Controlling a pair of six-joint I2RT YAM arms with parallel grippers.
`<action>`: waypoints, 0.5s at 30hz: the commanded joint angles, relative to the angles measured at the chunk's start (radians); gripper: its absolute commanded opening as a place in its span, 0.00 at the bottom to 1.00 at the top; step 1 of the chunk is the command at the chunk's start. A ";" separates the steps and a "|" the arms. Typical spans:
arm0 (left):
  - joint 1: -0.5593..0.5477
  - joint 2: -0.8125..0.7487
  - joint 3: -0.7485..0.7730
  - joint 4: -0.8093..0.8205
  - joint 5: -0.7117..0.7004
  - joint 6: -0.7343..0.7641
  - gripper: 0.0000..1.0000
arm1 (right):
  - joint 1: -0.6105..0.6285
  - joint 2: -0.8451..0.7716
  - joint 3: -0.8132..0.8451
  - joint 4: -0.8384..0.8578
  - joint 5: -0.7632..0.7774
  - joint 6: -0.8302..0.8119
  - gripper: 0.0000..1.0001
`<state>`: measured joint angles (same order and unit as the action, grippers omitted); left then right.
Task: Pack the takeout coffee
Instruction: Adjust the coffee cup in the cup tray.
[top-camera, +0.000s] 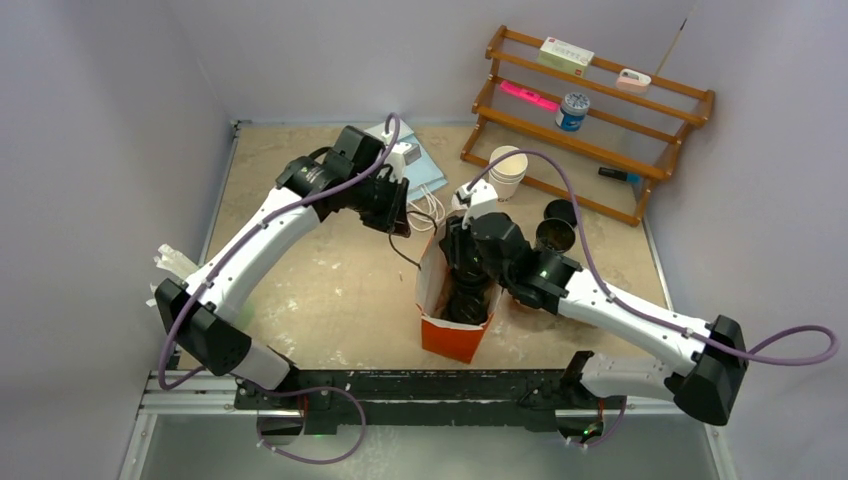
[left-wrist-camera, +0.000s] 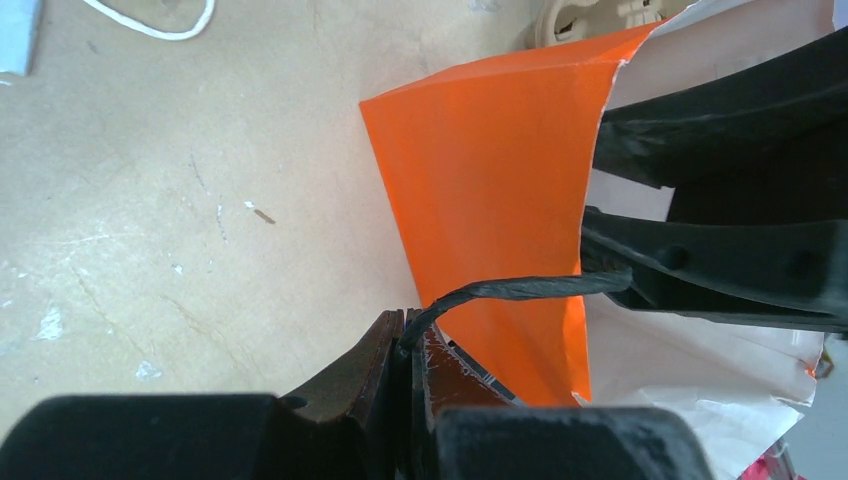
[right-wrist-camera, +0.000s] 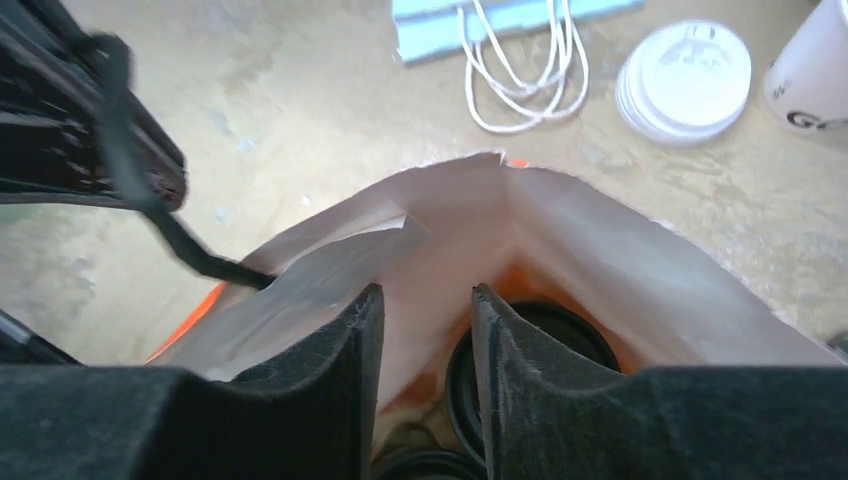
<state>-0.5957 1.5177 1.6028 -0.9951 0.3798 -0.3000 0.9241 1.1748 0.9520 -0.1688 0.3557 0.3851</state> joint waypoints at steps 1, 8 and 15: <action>0.006 -0.046 0.022 -0.020 -0.063 0.010 0.02 | -0.002 -0.047 -0.015 0.130 0.001 -0.007 0.43; 0.011 -0.028 0.045 -0.037 -0.091 0.037 0.03 | -0.003 -0.044 -0.017 0.283 -0.100 -0.026 0.55; 0.019 -0.015 0.091 -0.061 -0.126 0.050 0.03 | -0.002 -0.087 -0.057 0.451 -0.198 -0.042 0.58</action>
<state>-0.5869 1.4986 1.6249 -1.0428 0.2947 -0.2699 0.9234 1.1313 0.9081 0.1204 0.2268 0.3649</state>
